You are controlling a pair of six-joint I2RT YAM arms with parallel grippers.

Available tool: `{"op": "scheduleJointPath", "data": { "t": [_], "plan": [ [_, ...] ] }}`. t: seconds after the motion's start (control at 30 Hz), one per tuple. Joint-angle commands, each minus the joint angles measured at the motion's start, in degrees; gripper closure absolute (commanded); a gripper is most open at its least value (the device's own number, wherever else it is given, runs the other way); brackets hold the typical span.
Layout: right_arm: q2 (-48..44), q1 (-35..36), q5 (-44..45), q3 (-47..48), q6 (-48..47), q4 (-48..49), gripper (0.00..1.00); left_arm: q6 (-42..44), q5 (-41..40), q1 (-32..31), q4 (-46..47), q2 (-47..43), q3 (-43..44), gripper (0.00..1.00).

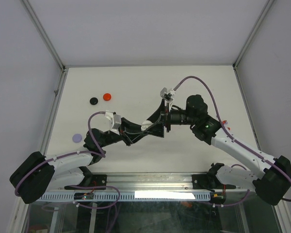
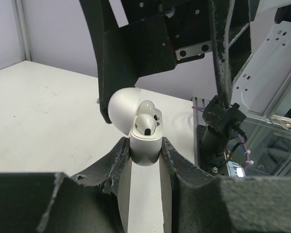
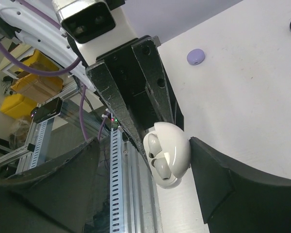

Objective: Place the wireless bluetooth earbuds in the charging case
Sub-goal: Close the charging case, then place the charging case at the center of the board.

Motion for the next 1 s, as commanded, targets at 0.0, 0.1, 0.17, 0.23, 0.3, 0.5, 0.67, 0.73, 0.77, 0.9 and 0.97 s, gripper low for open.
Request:
{"op": "scheduleJointPath", "data": {
  "t": [0.0,0.1,0.17,0.23,0.3,0.5,0.67,0.73,0.77,0.9,0.97],
  "plan": [
    [-3.15,-0.79,-2.19,2.01,-0.80,2.82,0.24,-0.25,-3.01,0.37,0.39,-0.77,-0.28,1.00],
    [-3.80,-1.31,-1.93,1.48,-1.43,2.53,0.24,-1.93,-4.25,0.32,-0.04,-0.41,-1.25,1.00],
    [-3.96,-1.56,-2.03,1.22,-1.76,2.48,0.24,-3.23,-4.80,0.37,-0.17,-0.08,-1.83,1.00],
    [-4.11,-1.67,-1.55,1.06,-2.29,2.06,0.24,-4.42,-5.56,0.33,-0.15,0.14,-2.46,0.99],
    [-4.67,-1.78,1.19,0.66,-3.41,0.87,0.24,-5.65,-6.74,0.34,-0.97,0.25,-2.82,0.97],
    [-8.31,-1.87,21.17,-1.91,-7.62,-5.04,0.23,-11.84,-10.91,0.28,-12.06,2.72,-0.90,0.96],
    [-10.61,-1.86,35.46,-6.38,-8.11,-6.56,0.23,-19.08,-12.76,0.23,-22.84,9.75,3.53,0.96],
    [-11.27,-1.86,38.49,-8.04,-7.81,-6.48,0.23,-21.11,-12.75,0.28,-24.25,13.01,5.49,0.96],
    [-11.47,-1.87,39.68,-8.65,-7.73,-6.48,0.23,-22.07,-12.96,0.23,-24.98,14.82,6.43,0.96],
    [-11.87,-1.87,44.04,-10.37,-7.28,-6.76,0.23,-24.17,-12.29,-0.04,-28.60,23.41,11.49,0.95],
    [-11.95,-1.82,45.09,-10.73,-7.44,-7.08,0.23,-24.97,-11.67,-0.35,-29.20,27.22,14.01,0.94]
  ]
}}
